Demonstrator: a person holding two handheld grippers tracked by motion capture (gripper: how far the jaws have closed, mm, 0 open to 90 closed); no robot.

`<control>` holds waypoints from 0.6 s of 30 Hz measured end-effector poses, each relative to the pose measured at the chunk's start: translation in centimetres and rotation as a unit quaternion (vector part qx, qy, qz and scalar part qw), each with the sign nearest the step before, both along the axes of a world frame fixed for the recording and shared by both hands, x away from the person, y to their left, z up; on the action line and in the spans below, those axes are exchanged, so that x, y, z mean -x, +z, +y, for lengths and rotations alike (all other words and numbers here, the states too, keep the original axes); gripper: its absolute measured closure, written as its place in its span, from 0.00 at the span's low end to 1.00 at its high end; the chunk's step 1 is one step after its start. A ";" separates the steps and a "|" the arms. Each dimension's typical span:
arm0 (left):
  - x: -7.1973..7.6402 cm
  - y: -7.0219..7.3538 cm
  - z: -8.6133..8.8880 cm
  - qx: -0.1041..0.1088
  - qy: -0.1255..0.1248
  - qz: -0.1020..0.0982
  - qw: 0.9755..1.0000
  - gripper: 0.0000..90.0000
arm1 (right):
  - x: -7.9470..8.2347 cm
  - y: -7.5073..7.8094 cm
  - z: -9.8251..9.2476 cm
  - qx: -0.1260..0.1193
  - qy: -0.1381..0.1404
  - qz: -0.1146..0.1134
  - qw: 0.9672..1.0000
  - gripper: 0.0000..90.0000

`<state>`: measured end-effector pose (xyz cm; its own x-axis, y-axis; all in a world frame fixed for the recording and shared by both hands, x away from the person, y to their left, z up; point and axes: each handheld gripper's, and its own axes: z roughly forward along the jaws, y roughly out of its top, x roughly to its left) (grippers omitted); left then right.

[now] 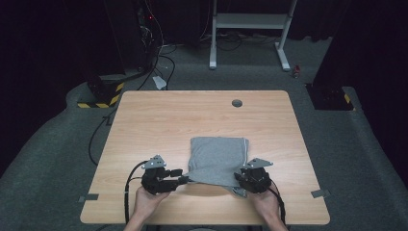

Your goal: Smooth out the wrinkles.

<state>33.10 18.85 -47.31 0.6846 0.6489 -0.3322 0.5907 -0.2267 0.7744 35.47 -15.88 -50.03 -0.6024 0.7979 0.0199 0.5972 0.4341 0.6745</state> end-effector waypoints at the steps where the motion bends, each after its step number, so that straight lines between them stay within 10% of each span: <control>1: -0.1 0.0 0.1 0.000 0.003 0.000 1.000 0.59 | -0.2 -0.1 0.2 0.006 -0.001 0.002 1.000 0.71; 12: -2.6 -1.2 -0.7 -0.035 0.064 0.017 0.997 0.57 | -2.8 -0.7 2.2 0.050 -0.014 -0.008 0.999 0.68; 18: -4.0 -2.0 -2.0 -0.059 0.082 0.015 0.995 0.56 | -1.6 1.0 0.2 0.007 -0.042 -0.031 0.999 0.63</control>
<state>37.06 16.83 -49.35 0.5578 0.7862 -0.2660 0.6499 -0.2143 0.7292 37.08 -15.66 -49.08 -0.5329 0.8458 -0.0275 0.5896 0.3944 0.7049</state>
